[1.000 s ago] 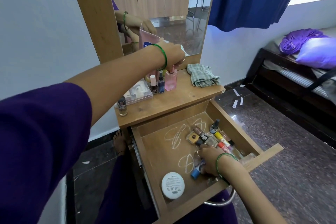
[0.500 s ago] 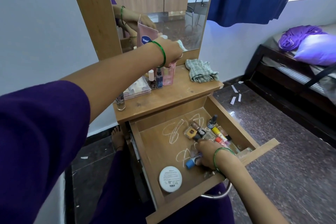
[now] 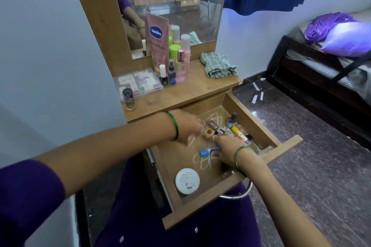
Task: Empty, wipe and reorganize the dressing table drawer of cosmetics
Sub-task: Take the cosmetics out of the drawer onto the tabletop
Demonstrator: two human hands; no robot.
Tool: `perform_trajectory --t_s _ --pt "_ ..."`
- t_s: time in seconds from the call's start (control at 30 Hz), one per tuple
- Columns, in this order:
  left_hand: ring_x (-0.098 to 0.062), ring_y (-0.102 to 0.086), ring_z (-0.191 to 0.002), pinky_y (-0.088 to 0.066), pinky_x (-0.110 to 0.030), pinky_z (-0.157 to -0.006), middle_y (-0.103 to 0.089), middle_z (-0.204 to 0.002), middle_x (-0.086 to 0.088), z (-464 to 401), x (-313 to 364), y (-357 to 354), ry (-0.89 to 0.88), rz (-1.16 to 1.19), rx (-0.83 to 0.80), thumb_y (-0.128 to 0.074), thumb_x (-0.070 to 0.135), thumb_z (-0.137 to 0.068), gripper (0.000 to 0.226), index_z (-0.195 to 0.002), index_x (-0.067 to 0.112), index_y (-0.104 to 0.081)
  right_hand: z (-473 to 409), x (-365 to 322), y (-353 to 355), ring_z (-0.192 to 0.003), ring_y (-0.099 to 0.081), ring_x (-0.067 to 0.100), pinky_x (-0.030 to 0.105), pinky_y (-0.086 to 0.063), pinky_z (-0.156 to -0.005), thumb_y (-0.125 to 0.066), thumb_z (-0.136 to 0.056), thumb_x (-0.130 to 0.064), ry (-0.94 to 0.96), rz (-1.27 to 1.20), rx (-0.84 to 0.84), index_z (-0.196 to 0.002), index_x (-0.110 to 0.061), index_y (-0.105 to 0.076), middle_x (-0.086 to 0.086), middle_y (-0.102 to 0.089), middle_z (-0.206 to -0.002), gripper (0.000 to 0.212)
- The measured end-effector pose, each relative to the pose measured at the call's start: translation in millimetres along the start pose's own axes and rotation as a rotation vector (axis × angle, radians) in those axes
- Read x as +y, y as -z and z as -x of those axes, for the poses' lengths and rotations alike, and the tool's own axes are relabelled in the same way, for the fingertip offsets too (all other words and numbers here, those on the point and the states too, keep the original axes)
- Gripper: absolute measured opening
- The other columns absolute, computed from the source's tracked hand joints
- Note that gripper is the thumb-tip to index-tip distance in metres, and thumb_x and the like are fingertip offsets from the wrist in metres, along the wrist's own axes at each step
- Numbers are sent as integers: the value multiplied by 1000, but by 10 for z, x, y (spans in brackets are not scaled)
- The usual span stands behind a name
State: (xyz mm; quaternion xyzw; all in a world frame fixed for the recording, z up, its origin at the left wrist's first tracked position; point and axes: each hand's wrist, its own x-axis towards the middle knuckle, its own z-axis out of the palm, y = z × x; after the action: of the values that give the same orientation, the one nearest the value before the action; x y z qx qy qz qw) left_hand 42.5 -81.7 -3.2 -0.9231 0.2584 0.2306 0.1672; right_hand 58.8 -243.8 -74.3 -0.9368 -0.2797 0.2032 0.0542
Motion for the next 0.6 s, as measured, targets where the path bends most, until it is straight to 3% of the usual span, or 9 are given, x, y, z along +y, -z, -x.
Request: perform_trajectory --t_s 0.1,0.23,0.37,0.6 --pt "-22 -48 -118 -39 -27 -83 -46 -134 -6 1 239 -280 -74 55 -205 -68 28 -84 62 -137 18 -40 9 -7 12 -105 -57 27 36 -48 -92 -54 -91 -18 5 -24 15 -119 -15 -53 9 -57 -117 27" --pt "-21 -49 -112 -41 -30 -75 -44 -130 -3 2 413 -541 -181 79 -156 -74 29 -77 78 -142 23 -32 11 -11 11 -108 -57 26 35 -46 -92 -55 -92 -19 -20 -41 18 -123 -17 -51 8 -57 -121 31" --pt "-26 -53 -107 -52 -39 -77 -45 -124 -4 -47 536 -746 -212 56 -129 -68 23 -82 63 -138 24 -38 13 -10 -6 -105 -57 26 35 -48 -91 -57 -90 -22 -31 -51 17 -120 -16 -53 9 -57 -119 30" --pt "-27 -56 -98 -53 -40 -75 -49 -118 -7 -78 541 -794 -205 1 -53 -68 23 -81 49 -126 15 -48 14 -10 3 -101 -57 23 32 -46 -85 -57 -92 -23 -47 -51 8 -111 -15 -54 7 -58 -114 21"
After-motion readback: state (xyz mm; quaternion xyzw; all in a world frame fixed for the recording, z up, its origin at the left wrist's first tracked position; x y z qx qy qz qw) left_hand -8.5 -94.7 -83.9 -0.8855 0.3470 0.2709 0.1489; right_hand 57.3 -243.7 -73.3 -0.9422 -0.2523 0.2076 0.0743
